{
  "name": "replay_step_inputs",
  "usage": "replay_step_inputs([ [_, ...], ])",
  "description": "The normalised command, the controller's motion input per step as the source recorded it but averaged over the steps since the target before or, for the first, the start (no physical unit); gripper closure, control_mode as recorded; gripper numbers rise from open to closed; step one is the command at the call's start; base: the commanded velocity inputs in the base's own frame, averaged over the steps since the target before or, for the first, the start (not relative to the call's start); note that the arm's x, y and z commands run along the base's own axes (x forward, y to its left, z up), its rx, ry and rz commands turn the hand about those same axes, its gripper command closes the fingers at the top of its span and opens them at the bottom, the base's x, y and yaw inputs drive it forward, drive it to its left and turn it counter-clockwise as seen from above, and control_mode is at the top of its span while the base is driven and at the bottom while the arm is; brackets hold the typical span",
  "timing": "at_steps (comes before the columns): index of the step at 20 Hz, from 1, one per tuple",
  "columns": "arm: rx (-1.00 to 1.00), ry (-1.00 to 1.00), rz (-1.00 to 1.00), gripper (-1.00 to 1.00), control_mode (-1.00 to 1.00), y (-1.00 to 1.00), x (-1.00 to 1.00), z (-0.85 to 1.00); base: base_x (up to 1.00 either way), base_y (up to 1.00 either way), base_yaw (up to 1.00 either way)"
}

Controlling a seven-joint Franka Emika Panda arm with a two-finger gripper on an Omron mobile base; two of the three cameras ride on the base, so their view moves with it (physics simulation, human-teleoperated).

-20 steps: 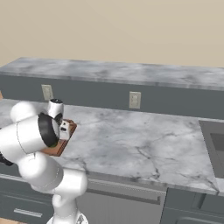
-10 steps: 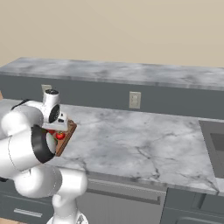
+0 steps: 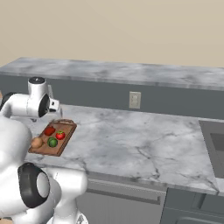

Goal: Place the avocado, onion, tomato, and bell pepper on the cutting board.

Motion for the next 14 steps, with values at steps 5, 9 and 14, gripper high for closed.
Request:
replay_step_inputs([
  [5, 0.00, -0.21, 0.00, -1.00, -1.00, -0.38, -0.47, 0.65, 0.00, 0.00, 0.00],
  [9, 0.02, -0.14, -0.01, -1.00, -1.00, -0.71, -0.37, 0.51, 0.00, 0.00, 0.00],
  [14, 0.05, -0.10, -0.03, -1.00, -1.00, -0.85, -0.32, 0.41, 0.00, 0.00, 0.00],
])
